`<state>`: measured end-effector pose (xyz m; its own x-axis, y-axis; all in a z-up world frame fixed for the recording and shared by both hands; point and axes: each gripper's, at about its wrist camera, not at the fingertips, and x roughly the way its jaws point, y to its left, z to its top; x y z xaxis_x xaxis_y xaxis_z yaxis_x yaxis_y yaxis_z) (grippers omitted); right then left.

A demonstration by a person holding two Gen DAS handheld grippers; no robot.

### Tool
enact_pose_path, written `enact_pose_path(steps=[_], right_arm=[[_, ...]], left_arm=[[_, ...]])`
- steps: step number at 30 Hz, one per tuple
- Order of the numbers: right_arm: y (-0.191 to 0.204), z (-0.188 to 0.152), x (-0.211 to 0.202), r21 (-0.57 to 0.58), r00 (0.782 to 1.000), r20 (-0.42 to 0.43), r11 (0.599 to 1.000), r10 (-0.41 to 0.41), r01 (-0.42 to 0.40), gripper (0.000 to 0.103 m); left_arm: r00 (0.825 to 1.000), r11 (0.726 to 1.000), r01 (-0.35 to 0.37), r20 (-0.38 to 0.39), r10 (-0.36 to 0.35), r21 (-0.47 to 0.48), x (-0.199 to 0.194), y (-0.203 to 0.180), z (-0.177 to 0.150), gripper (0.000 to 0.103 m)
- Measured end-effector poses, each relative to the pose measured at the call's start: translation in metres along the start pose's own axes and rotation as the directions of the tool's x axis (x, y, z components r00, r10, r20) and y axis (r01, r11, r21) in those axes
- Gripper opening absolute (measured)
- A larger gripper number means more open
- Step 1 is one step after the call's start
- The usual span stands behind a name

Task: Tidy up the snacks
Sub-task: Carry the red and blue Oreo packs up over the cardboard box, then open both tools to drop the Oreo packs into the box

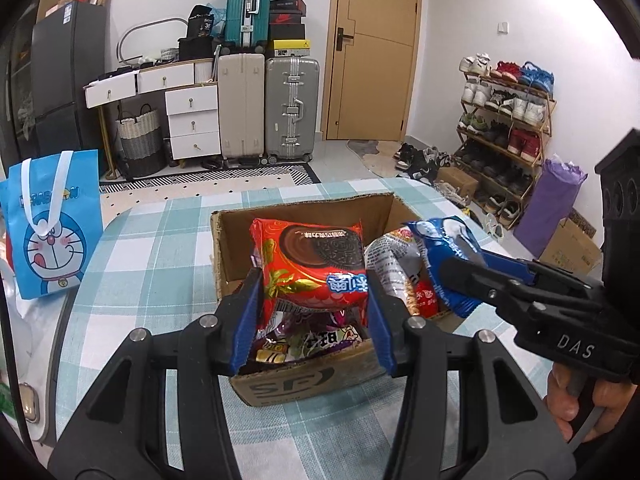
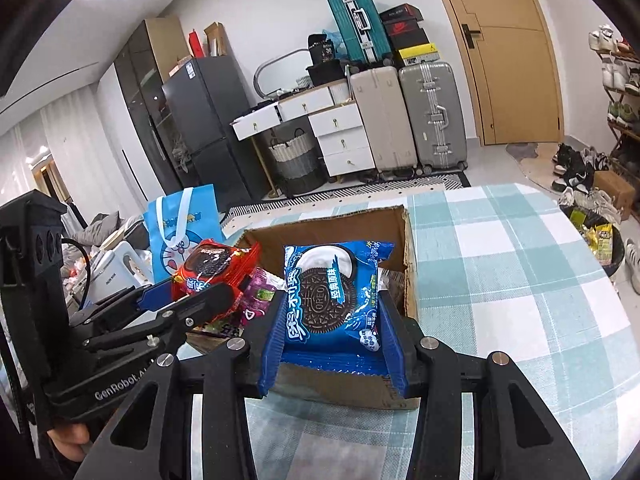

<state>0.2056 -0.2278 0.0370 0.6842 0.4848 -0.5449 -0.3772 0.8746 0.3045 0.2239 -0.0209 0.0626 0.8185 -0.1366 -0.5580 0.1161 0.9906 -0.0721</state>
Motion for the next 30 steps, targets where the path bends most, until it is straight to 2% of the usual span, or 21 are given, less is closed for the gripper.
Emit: enact_pose_path(steps=[7,13,17,20,21,22,23,24,26,28,30], right_arm=[[-0.004,0.001,0.014,-0.002,1.000,-0.008,1.000,-0.019,0.019,0.044],[-0.007,0.000,0.011,-0.007,1.000,-0.009,1.000,-0.021,0.021,0.044],[-0.007,0.000,0.002,-0.021,0.999,0.017,0.999,-0.028,0.028,0.052],[-0.006,0.000,-0.006,-0.023,0.999,0.031,0.999,-0.027,0.028,0.054],[-0.005,0.000,-0.009,-0.026,0.999,0.034,0.999,-0.029,0.030,0.055],[-0.005,0.000,-0.013,-0.031,0.998,0.044,0.999,-0.034,0.035,0.060],[-0.004,-0.001,-0.016,-0.035,0.998,0.052,0.999,-0.037,0.039,0.068],[-0.003,-0.001,-0.019,-0.038,0.997,0.059,0.998,-0.039,0.041,0.070],[-0.002,-0.004,-0.027,-0.045,0.997,0.074,0.998,-0.037,0.040,0.087],[0.001,-0.006,-0.032,-0.057,0.996,0.082,0.998,-0.037,0.042,0.096],[0.003,-0.010,-0.038,-0.071,0.995,0.095,0.997,-0.036,0.043,0.100]], left_arm=[[1.000,0.999,-0.017,0.001,0.017,0.052,0.018,-0.010,-0.002,0.046],[0.999,0.997,-0.034,-0.031,0.036,0.065,0.036,-0.013,-0.006,0.046],[0.999,0.999,-0.023,-0.034,0.024,0.044,0.038,-0.011,-0.005,0.047],[0.999,0.999,-0.017,-0.034,0.019,0.049,0.036,-0.013,-0.005,0.056],[0.999,0.999,-0.017,-0.029,0.019,0.051,0.034,-0.013,-0.005,0.064],[1.000,0.998,-0.019,-0.024,0.020,0.052,0.030,-0.010,-0.005,0.073],[0.999,0.998,-0.028,-0.015,0.029,0.050,0.026,-0.009,-0.006,0.077],[0.999,0.998,-0.032,-0.007,0.032,0.048,0.022,-0.008,-0.008,0.082],[1.000,0.998,-0.029,-0.002,0.029,0.047,0.016,-0.007,-0.010,0.082],[1.000,0.999,-0.028,0.000,0.028,0.046,0.009,-0.006,-0.011,0.082],[0.999,0.998,-0.039,0.012,0.038,0.042,0.001,-0.004,-0.015,0.085]])
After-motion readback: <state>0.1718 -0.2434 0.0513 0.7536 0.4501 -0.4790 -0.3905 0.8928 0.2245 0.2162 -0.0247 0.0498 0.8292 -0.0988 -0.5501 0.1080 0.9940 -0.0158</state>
